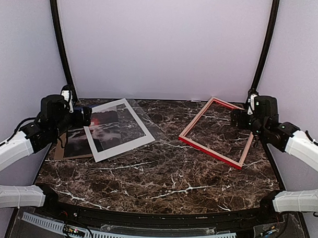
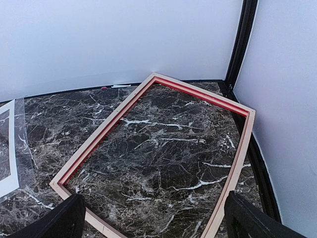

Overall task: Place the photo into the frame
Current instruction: Move the frame body to the center of the board.

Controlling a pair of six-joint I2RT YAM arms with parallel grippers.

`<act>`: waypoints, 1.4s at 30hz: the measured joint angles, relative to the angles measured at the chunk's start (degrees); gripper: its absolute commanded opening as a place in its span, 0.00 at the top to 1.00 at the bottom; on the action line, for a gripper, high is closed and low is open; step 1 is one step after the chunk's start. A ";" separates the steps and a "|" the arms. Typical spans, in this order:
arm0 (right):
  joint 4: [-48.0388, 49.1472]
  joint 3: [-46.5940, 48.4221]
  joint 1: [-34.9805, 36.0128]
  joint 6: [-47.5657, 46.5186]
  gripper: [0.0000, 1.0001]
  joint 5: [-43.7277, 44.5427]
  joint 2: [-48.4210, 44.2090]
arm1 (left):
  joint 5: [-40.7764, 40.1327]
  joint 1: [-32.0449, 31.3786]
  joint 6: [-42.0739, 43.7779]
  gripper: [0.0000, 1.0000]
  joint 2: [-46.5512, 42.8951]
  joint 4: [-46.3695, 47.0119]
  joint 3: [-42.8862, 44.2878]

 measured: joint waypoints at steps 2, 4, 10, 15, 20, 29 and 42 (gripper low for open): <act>0.39 0.00 0.02 0.00 0.01 0.63 0.37 | 0.35 0.00 0.00 0.01 0.79 0.15 0.00; 0.50 0.00 0.02 0.00 0.01 1.18 0.74 | 0.52 0.00 0.00 0.01 1.31 0.15 0.00; 0.50 0.00 0.22 0.07 0.01 2.36 1.07 | 0.70 0.00 0.02 0.01 1.68 0.20 0.00; -0.33 0.26 0.31 1.64 0.01 5.49 2.32 | 0.83 -0.02 0.02 0.01 1.75 0.17 0.00; -5.03 3.96 -2.82 5.46 0.01 8.59 9.42 | 1.86 -0.04 0.00 0.01 2.01 0.15 0.00; -8.66 4.59 -15.63 9.49 0.03 4.31 19.39 | 3.80 -0.04 0.00 0.01 2.38 -0.46 0.02; -7.69 6.34 -23.96 8.83 0.25 -6.16 35.82 | 7.43 -0.04 0.00 0.01 2.27 -1.14 0.04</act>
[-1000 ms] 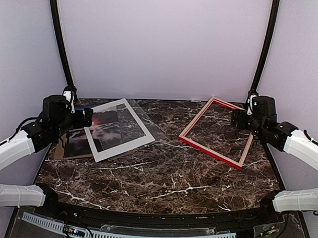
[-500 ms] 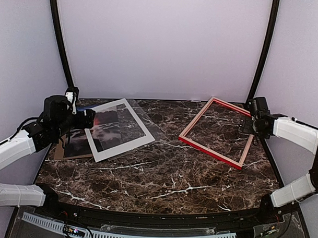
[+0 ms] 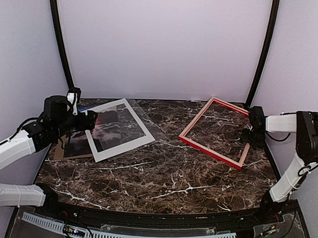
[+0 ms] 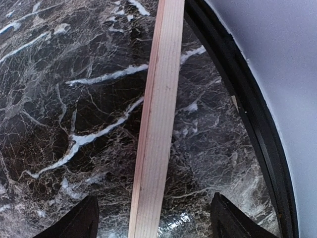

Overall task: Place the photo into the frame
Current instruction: Move the frame body to the center of the board.

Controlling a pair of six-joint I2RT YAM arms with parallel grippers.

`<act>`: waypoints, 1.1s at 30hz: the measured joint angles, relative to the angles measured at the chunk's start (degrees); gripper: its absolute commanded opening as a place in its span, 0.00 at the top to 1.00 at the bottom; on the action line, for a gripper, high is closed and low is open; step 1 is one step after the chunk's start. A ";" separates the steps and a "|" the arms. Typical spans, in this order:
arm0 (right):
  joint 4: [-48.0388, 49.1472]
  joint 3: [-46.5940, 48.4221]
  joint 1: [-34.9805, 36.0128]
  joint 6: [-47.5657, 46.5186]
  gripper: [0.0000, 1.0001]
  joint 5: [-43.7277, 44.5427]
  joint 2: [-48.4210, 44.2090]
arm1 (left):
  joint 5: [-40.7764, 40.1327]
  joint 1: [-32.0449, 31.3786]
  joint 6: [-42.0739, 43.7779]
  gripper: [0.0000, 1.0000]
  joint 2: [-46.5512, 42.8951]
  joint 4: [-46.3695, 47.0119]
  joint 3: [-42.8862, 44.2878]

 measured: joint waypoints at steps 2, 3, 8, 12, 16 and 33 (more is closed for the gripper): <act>0.42 0.52 -0.50 -0.33 0.33 -1.33 1.27 | 0.46 0.00 0.00 0.01 -0.22 -0.09 0.00; 0.66 0.72 -0.61 -0.63 0.36 -2.14 1.79 | 0.63 0.00 0.00 0.01 -0.35 -0.09 0.00; 1.70 0.85 -0.87 -2.19 0.50 -5.60 4.02 | 0.74 0.00 0.00 0.01 -0.48 -0.17 0.07; 1.77 0.74 -0.87 -3.58 0.65 -7.04 4.55 | 0.66 0.00 0.02 0.01 -0.02 -1.11 0.83; 2.16 0.20 -1.03 -4.74 0.78 -8.48 4.44 | 0.68 0.00 0.24 0.01 1.11 -1.75 1.57; 1.18 -8.70 5.51 -5.03 0.97 -11.23 -4.46 | 0.17 0.00 3.45 0.01 3.26 -2.86 1.60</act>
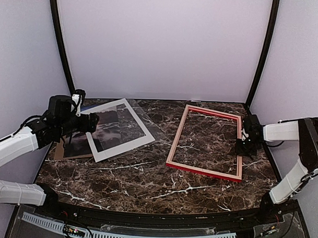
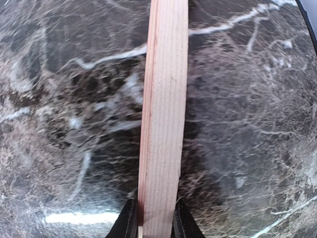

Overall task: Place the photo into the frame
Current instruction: Move the frame body to the center of the board.

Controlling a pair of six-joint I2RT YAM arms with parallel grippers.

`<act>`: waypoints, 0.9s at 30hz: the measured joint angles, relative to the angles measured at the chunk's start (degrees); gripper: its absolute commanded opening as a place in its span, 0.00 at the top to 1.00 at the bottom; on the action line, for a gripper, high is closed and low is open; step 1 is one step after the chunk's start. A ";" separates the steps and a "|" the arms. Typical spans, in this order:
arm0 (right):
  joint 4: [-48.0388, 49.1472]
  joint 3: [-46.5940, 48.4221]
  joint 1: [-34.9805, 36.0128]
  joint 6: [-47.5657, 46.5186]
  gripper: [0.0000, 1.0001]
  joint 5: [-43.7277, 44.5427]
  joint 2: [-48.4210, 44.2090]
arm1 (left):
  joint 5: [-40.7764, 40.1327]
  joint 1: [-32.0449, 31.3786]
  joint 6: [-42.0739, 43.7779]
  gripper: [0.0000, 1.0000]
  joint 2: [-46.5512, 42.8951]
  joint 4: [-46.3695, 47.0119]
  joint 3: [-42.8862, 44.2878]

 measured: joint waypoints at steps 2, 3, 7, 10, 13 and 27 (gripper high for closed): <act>0.09 -0.02 1.75 0.00 0.98 0.52 0.07 | -0.28 0.00 0.26 0.01 0.15 -0.20 0.09; 0.26 0.00 2.73 0.02 0.98 0.96 0.31 | -0.50 0.00 0.44 0.01 0.33 -0.46 0.26; 1.66 0.52 5.99 -0.46 0.98 1.53 1.38 | -1.27 0.00 1.01 0.01 1.14 -1.49 1.55; 2.51 0.76 7.54 -0.83 0.96 1.53 1.81 | -1.44 0.00 1.51 0.01 1.55 -1.68 1.92; 2.69 0.81 7.93 -1.03 0.88 1.73 1.90 | -1.44 0.00 1.73 0.01 2.47 -1.99 1.92; -2.40 4.87 8.92 -1.64 0.03 13.07 4.09 | -1.84 0.22 -2.73 0.01 15.63 -7.74 10.58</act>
